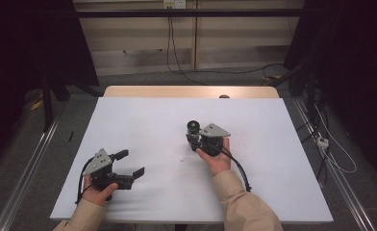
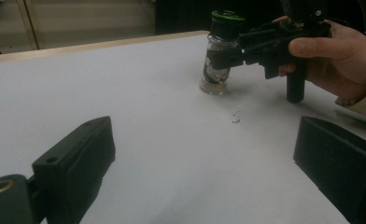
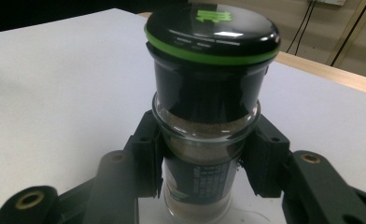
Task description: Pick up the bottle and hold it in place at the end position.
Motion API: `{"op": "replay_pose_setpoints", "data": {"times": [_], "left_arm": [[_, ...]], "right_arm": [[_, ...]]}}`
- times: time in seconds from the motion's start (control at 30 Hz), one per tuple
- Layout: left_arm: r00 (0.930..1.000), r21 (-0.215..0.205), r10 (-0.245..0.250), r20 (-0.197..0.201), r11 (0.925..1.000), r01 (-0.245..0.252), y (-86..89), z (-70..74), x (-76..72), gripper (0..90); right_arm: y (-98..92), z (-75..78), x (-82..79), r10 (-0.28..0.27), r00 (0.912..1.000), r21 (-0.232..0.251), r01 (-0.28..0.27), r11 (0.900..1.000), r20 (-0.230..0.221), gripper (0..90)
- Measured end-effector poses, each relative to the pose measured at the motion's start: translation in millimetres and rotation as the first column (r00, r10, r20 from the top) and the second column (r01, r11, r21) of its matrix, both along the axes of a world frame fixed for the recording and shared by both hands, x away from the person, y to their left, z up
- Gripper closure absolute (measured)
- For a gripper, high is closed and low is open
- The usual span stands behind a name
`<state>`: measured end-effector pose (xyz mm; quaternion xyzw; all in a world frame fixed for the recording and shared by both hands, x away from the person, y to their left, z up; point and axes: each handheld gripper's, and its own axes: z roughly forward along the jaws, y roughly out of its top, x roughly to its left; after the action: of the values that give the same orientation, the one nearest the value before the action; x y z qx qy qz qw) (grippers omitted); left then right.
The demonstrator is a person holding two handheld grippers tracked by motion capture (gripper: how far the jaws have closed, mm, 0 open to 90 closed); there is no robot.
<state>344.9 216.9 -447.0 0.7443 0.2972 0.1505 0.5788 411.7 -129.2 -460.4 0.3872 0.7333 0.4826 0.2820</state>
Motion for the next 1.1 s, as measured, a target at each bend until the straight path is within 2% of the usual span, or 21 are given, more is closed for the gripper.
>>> {"op": "replay_pose_setpoints", "data": {"times": [0.07, 0.1, 0.23, 0.43, 0.7, 0.87, 0.93, 1.0, 1.1], "left_arm": [[1.0, -0.002, 0.002, 0.002, 1.0, -0.002, -2.1, 0.8, 1.2, 5.4], [1.0, 0.016, 0.004, 0.002, 0.9999, -0.004, -2.2, 1.6, 2.0, 5.4], [0.9996, -0.001, 0.024, -0.015, 0.9997, -0.024, -6.6, 5.4, 5.2, 6.6], [0.999, 0.008, 0.011, -0.042, 0.9999, -0.011, -12.0, 7.6, 10.2, 8.8], [0.9977, 0.013, 0.009, -0.067, 0.9999, -0.008, -16.0, 10.1, 16.3, 12.6], [0.9969, 0.012, -0.007, -0.078, 0.9999, 0.008, -18.6, 11.4, 18.5, 20.8], [0.998, 0.04, -0.011, -0.062, 0.9991, 0.014, -20.9, 13.4, 19.1, 24.3], [0.9979, 0.049, -0.022, -0.06, 0.9985, 0.025, -23.6, 14.7, 20.1, 28.4], [0.998, 0.063, -0.011, -0.061, 0.9979, 0.015, -27.6, 16.0, 22.5, 35.1]], "right_arm": [[-0.7, -0.3, 0.1, 0.001, 1.0, 0.005, -0.001, 1.0, -0.003, 53.8], [-1.2, -0.3, 0.1, -0.002, 1.0, 0.009, 0.002, 1.0, -0.008, 53.8], [-1.5, -0.2, 0.2, -0.001, 0.9999, 0.01, 0.001, 1.0, -0.01, 53.8], [-3.1, -0.7, 1.6, -0.002, 0.9998, 0.028, 0.002, 1.0, -0.021, 53.8], [-2.8, -0.9, 1.7, 0.0, 0.9998, 0.024, 0.0, 1.0, -0.018, 53.8], [-3.1, -1.0, 2.0, -0.001, 0.9998, 0.025, 0.001, 1.0, -0.019, 53.8], [-3.2, -1.3, 2.3, 0.0, 0.9999, 0.027, 0.0, 1.0, -0.017, 53.8], [-3.1, -1.3, 2.2, -0.002, 0.9998, 0.026, 0.002, 1.0, -0.019, 53.8], [-3.1, -1.2, 2.1, -0.002, 0.9998, 0.024, 0.002, 1.0, -0.019, 53.8]]}}
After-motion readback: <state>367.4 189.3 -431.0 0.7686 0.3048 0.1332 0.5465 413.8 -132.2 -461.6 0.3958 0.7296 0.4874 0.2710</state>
